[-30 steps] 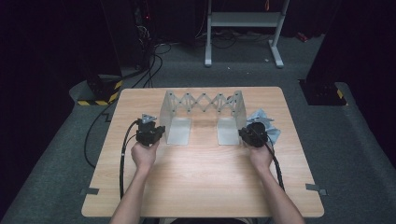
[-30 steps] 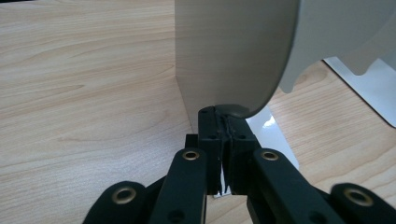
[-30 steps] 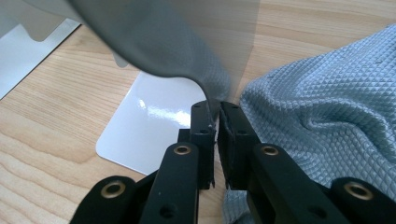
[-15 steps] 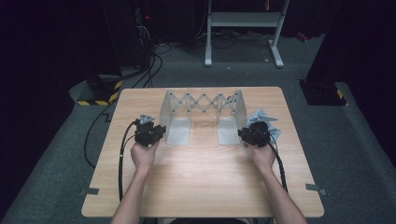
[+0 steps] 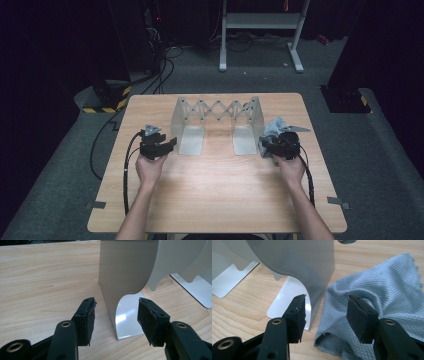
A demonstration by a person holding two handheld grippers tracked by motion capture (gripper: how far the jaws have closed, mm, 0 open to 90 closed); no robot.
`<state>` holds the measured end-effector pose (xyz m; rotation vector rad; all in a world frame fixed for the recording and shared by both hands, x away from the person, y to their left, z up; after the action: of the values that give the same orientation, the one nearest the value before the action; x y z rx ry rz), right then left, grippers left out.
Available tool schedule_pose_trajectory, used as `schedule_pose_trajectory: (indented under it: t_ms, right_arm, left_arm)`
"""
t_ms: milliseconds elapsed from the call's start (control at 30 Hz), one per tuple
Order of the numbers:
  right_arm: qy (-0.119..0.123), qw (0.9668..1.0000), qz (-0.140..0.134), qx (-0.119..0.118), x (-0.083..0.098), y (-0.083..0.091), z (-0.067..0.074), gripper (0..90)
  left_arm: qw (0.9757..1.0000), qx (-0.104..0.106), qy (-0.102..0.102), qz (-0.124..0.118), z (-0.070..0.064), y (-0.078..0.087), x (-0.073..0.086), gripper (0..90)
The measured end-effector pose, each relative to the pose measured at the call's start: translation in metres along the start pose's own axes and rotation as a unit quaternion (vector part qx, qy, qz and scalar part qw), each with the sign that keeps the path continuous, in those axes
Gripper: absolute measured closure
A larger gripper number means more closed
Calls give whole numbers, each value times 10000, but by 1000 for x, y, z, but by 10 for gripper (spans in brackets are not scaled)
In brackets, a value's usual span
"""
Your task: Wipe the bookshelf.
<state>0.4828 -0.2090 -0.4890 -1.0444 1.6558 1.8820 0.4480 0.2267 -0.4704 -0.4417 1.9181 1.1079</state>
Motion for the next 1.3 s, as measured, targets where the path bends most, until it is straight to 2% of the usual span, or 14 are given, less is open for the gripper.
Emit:
schedule_pose_trajectory:
  t_ms: [200,367,567,767,900,1100,1167,1233,1300]
  right_arm:
    - [-94,9999,-66,11,3,7,-8,491]
    - [-102,9999,-69,44,5,11,-15,486]
    - [-164,9997,-149,79,9,19,-22,484]
    - [-254,9996,-129,32,15,24,-30,475]
    - [-284,9994,-180,3,18,28,-32,474]
    - [-328,9993,-188,27,25,32,-35,471]
    - [-308,9994,-157,49,29,34,-35,469]
    - [-264,9995,-152,100,34,37,-35,468]
    - [-250,9995,-155,122,35,37,-35,469]
  left_arm:
    - [10000,-25,6,4,2,5,2,463]
    - [9999,-11,27,-137,2,10,3,458]
    - [9998,58,1,-215,6,18,12,445]
    - [9994,71,99,-323,10,25,21,435]
    - [9997,54,119,-192,13,26,28,429]
    - [9997,71,202,-140,13,26,38,421]
    - [9997,102,197,-125,12,25,41,412]
    - [9999,79,100,34,8,22,47,409]
    - [9999,67,78,80,8,21,49,405]
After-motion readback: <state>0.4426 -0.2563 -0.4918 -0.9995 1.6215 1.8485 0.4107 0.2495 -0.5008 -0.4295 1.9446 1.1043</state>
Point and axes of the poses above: each handheld gripper's, and its own axes: y roughly backward along the jaws, x roughly out of its underside, z roughly to its left, the point moved 2 cm from there along -y, roughly forward along the jaws, and after that the axes turned 14 degrees about x, right-handed, at the moved point
